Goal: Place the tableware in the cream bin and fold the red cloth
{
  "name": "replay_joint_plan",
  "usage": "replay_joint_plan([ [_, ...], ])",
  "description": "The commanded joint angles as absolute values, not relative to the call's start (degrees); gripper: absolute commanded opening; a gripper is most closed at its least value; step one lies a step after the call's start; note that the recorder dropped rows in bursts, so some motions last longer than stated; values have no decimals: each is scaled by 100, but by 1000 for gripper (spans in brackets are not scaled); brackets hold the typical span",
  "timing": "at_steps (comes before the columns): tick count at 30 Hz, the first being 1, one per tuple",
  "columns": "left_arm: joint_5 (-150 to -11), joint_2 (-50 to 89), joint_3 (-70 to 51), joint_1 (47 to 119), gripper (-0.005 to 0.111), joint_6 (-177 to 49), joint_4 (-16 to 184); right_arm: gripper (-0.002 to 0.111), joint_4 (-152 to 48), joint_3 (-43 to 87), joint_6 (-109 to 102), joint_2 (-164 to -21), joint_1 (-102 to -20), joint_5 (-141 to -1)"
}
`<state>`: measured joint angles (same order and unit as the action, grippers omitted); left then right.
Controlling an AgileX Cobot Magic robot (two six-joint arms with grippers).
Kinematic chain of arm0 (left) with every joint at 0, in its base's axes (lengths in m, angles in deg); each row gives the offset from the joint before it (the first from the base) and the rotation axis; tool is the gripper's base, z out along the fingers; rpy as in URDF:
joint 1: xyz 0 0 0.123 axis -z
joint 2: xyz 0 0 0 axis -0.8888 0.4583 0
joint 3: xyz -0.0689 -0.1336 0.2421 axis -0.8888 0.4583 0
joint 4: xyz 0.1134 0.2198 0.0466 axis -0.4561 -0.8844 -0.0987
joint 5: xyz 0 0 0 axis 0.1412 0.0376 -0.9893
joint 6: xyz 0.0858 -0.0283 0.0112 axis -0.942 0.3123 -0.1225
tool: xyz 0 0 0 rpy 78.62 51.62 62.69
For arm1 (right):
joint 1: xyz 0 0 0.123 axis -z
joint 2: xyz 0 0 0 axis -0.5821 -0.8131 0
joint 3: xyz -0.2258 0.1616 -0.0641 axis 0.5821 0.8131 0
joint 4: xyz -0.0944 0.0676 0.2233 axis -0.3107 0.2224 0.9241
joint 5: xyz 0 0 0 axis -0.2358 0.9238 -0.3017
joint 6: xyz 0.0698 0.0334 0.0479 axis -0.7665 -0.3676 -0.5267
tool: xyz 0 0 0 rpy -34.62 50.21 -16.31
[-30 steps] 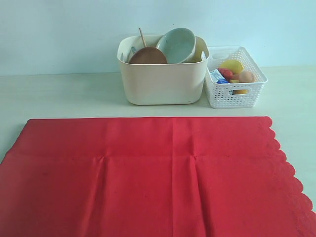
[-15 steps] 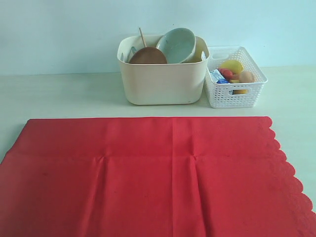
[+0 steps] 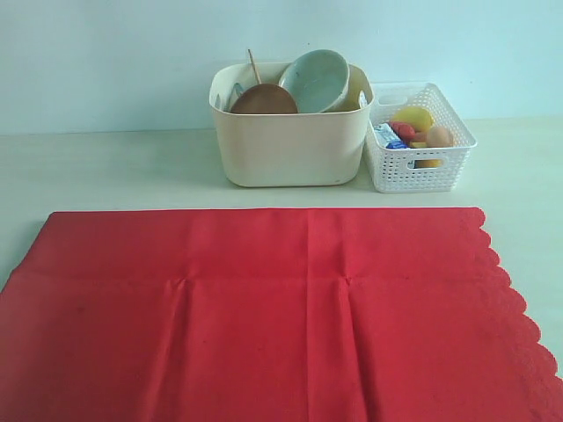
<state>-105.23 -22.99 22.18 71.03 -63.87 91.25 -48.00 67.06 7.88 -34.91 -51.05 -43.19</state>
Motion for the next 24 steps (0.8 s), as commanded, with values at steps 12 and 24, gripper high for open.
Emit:
replay_joint_plan([
  [12,-10520,-2178,2099,7149,0,-6374,9148,0,-4807,6748,778,-3475,-5095,-4345],
  [24,-10520,-2178,2099,7149,0,-6374,9148,0,-4794,6748,778,-3475,-5095,-4437],
])
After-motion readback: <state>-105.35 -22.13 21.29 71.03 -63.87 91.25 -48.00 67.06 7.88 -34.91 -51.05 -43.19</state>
